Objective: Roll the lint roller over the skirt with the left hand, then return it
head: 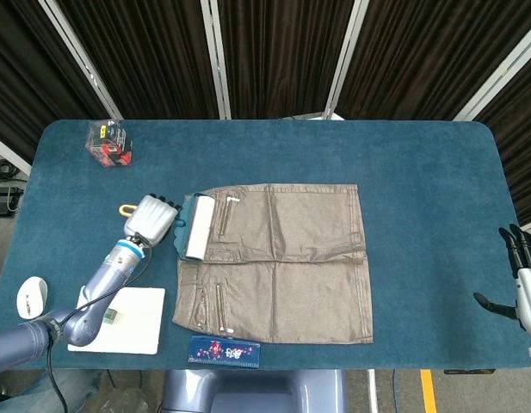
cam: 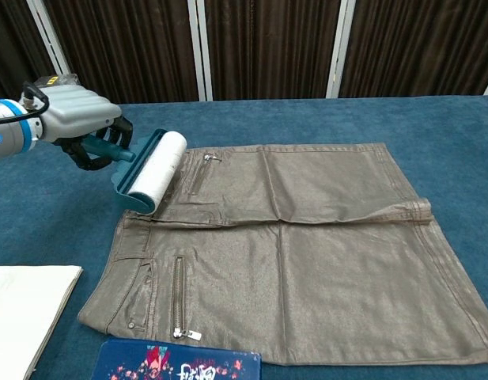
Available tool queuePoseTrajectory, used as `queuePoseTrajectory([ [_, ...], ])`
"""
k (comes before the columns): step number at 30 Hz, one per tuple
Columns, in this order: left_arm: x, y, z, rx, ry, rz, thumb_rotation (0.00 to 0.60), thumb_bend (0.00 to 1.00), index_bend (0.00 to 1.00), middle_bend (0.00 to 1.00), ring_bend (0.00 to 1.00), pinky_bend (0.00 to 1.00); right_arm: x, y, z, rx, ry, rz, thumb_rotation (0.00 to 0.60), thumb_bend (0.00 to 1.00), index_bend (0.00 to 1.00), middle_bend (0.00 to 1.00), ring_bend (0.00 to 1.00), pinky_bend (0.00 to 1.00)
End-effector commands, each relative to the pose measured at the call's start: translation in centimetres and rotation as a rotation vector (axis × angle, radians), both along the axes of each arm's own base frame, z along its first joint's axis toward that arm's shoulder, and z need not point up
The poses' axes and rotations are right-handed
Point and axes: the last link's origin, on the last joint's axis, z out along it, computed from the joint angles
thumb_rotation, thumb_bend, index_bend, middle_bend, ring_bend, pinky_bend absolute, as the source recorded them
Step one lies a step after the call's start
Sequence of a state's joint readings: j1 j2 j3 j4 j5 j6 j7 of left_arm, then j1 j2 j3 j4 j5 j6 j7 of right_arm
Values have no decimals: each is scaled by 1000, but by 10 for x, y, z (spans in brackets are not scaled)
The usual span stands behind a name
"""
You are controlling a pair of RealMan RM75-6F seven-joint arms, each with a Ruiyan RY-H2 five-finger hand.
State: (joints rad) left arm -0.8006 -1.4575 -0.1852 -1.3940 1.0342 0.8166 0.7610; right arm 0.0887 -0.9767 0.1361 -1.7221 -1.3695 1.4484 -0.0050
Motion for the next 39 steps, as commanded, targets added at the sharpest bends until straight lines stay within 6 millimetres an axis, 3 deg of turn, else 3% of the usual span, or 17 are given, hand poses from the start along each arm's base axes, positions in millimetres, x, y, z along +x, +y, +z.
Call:
queuePoseTrajectory([
  [1, 3, -1, -10, -37, 38, -5, 600, 612, 606, 571, 413, 466, -1, 0, 2, -3, -5, -8, 600, 0, 0, 0, 0, 0],
  [6, 3, 1, -17, -43, 75, -9, 600, 614, 605, 571, 413, 467, -4, -1, 3, 2, -11, -19, 600, 0, 0, 0, 0, 0],
  [13, 25, -1, -42, -65, 117, -68, 600, 621, 606, 571, 413, 476, -6, -3, 7, -7, -27, -27, 600, 0, 0, 0, 0, 0],
  [23, 78, -18, -70, -76, 160, -166, 600, 621, 617, 577, 416, 485, -8, -2, 15, -16, -61, -23, 600, 0, 0, 0, 0, 0],
  [34, 153, -56, -119, -123, 221, -313, 600, 621, 619, 578, 417, 485, -14, 1, 25, -35, -91, -26, 600, 0, 0, 0, 0, 0],
  [39, 163, -61, -129, -120, 238, -324, 600, 622, 621, 578, 417, 485, -14, 2, 27, -38, -96, -24, 600, 0, 0, 0, 0, 0],
])
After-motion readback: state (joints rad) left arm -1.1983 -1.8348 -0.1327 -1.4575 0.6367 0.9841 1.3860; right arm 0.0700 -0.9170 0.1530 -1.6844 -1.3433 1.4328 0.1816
